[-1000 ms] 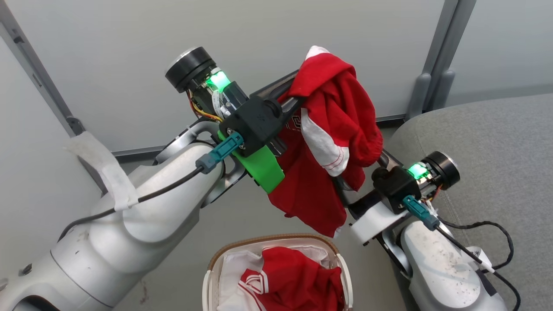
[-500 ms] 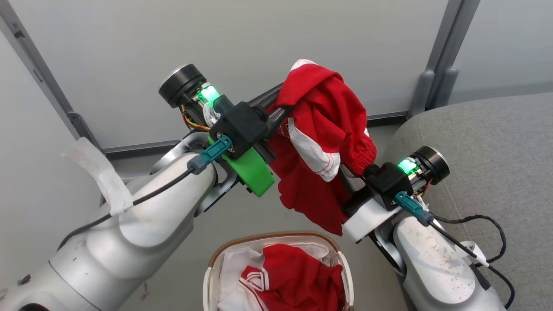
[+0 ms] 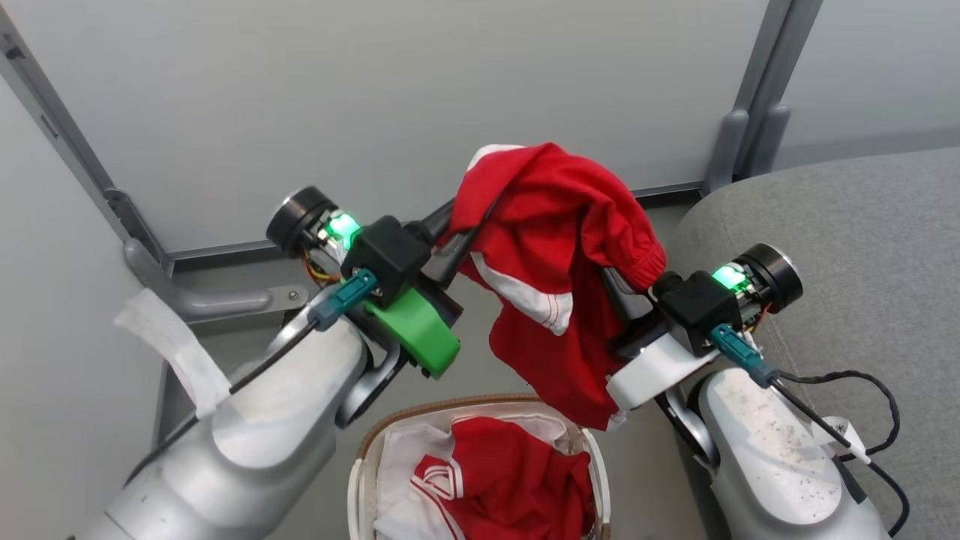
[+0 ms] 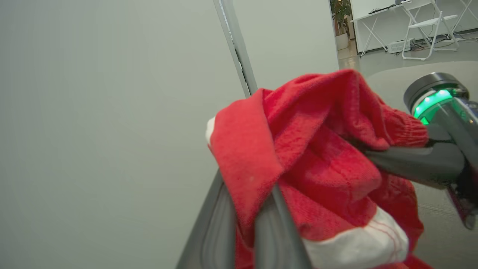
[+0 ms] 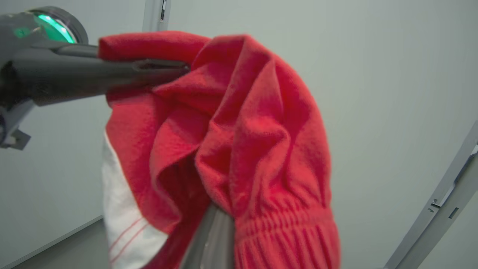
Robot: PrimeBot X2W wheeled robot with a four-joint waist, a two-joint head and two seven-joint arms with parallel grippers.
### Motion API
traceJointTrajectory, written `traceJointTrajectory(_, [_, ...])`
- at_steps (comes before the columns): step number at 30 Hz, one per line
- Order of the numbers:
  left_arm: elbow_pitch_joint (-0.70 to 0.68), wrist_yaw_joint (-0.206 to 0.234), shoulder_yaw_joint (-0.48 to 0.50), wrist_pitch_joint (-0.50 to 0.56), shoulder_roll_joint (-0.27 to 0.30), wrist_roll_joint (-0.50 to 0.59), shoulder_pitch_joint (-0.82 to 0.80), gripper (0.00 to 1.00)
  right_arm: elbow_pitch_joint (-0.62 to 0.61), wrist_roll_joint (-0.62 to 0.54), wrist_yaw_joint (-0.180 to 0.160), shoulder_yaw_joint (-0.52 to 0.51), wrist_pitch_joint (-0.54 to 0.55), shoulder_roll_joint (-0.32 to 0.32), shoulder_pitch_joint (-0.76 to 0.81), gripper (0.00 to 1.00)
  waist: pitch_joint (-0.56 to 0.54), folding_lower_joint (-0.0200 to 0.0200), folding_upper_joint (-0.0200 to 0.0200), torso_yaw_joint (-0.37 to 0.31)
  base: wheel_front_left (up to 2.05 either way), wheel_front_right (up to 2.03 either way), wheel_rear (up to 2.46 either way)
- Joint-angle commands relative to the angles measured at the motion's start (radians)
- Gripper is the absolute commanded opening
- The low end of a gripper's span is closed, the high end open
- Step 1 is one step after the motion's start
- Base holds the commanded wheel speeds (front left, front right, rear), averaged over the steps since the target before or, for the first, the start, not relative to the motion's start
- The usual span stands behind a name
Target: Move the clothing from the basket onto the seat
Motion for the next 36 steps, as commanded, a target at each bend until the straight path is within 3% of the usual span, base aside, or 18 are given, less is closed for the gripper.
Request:
traceJointTrajectory(1, [0.005,0.011,0.009,-0.004,-0.007,-0.008,0.035,0.97,-0.007,0.002,-0.001,-0.009,-0.002,-0.004,0.013,0.0,0.003,0.0,-0.0001,-0.001,0.0,0.0,0.0])
traceJointTrajectory(14, [0.043,-0.011,0.165,-0.004,-0.068,-0.017,0.33,1.0,-0.038,-0.01,-0.001,-0.089,-0.002,-0.004,0.051,0.0,0.025,0.0,-0.0001,-0.005,0.0,0.0,0.0])
traceJointTrajectory(27, [0.051,-0.034,0.283,-0.004,-0.15,0.085,0.473,1.0,-0.046,-0.011,-0.001,-0.152,-0.002,-0.004,0.096,0.0,0.043,0.0,-0.0001,0.003,0.0,0.0,0.0])
traceJointTrajectory(32, [0.041,-0.036,0.297,-0.004,-0.17,0.116,0.473,1.0,-0.05,-0.013,-0.001,-0.18,-0.002,-0.004,0.091,0.0,0.06,0.0,-0.0001,-0.036,0.0,0.0,0.0])
traceJointTrajectory(36, [0.032,-0.037,0.293,-0.004,-0.179,0.132,0.473,1.0,-0.058,-0.02,-0.001,-0.196,-0.002,-0.004,0.08,0.0,0.085,0.0,-0.0001,-0.105,0.0,0.0,0.0])
